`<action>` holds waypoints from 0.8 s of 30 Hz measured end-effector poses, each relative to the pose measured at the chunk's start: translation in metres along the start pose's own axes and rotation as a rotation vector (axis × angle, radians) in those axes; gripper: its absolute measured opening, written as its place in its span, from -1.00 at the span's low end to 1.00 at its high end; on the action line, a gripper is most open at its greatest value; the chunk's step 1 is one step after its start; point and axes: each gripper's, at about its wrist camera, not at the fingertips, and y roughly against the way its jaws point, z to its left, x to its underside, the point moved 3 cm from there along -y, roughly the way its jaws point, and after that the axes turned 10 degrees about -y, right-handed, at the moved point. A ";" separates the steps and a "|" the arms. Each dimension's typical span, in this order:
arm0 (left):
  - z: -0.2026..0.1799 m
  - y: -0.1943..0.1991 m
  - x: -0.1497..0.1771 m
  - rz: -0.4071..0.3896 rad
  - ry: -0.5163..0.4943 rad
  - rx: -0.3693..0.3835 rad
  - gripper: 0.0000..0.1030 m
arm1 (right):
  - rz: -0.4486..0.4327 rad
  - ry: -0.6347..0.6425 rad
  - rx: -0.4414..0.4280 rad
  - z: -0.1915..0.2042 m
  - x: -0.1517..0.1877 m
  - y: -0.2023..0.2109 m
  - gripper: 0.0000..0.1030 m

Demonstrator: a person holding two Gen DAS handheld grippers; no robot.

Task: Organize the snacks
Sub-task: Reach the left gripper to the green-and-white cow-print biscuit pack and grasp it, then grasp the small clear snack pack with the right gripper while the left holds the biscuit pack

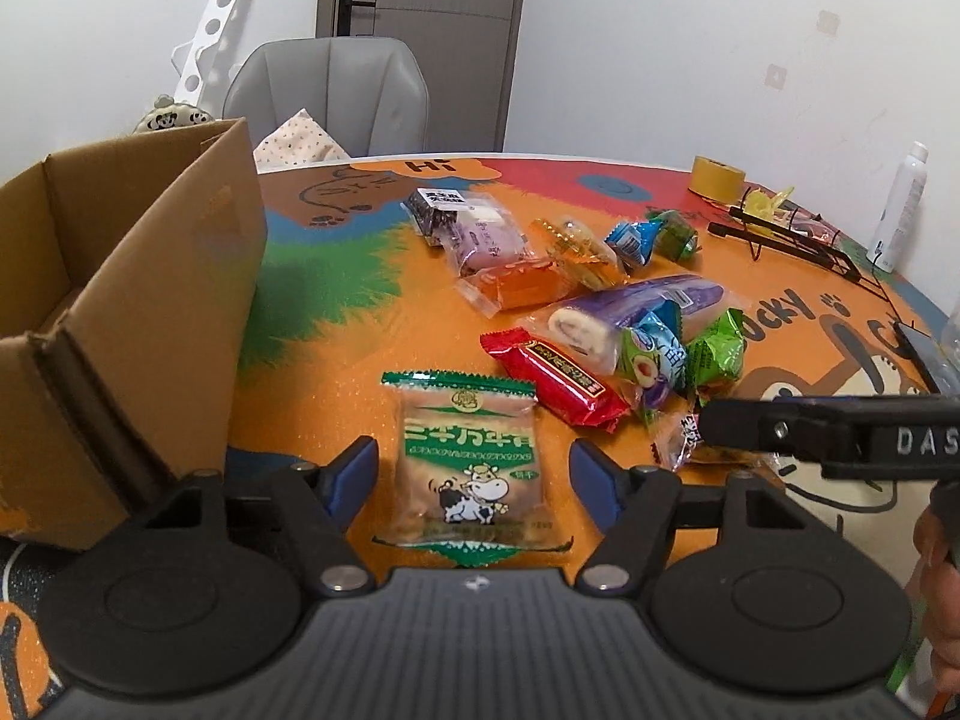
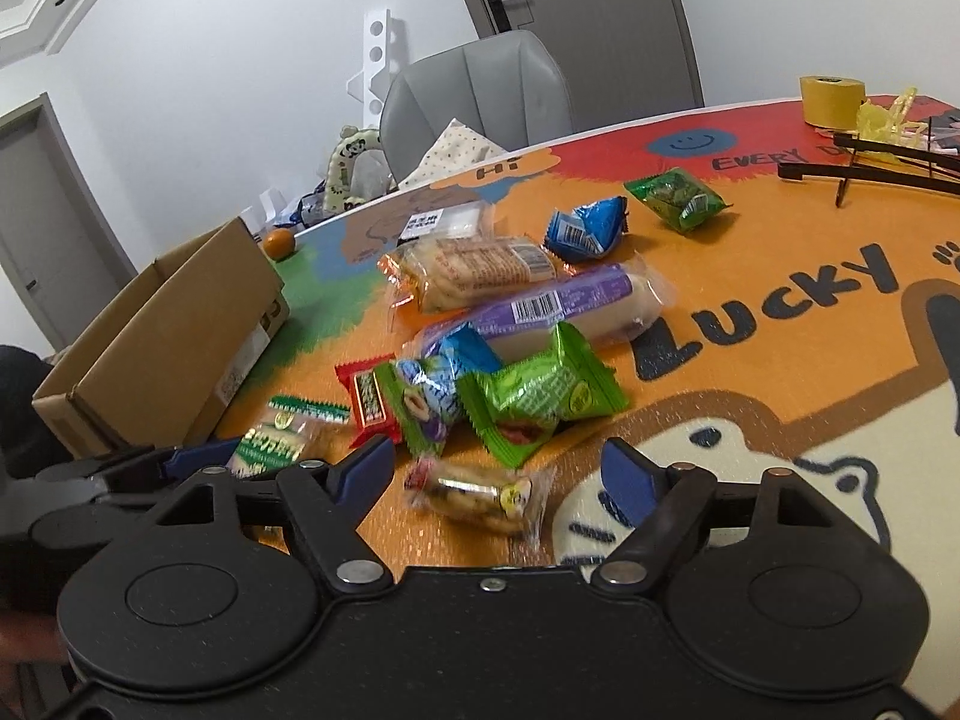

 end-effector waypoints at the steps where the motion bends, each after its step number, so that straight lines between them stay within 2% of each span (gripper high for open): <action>1: 0.000 -0.001 0.000 -0.002 -0.002 -0.002 0.34 | -0.001 0.001 -0.004 0.000 -0.001 -0.002 0.51; 5: 0.000 -0.003 -0.002 -0.004 -0.008 -0.018 0.14 | 0.003 0.013 -0.032 0.004 0.001 -0.005 0.45; 8: 0.002 -0.002 -0.002 -0.006 -0.002 -0.024 -0.04 | 0.022 0.004 -0.068 0.003 0.002 -0.003 0.26; 13: 0.002 0.002 0.001 -0.006 -0.004 -0.015 -0.07 | 0.049 0.002 -0.103 0.005 0.010 0.006 0.20; 18: 0.001 0.008 0.004 -0.008 0.007 0.000 -0.07 | 0.061 0.066 -0.094 0.013 0.021 0.014 0.20; 20: 0.001 0.010 0.005 -0.008 0.013 0.006 -0.08 | 0.062 0.088 -0.085 0.017 0.025 0.015 0.14; 21: 0.002 0.012 0.006 -0.009 0.017 0.009 -0.08 | 0.058 0.100 -0.074 0.018 0.027 0.016 0.05; 24: 0.001 0.016 0.008 -0.014 0.018 0.013 -0.08 | 0.037 0.136 -0.009 0.021 0.029 0.016 -0.43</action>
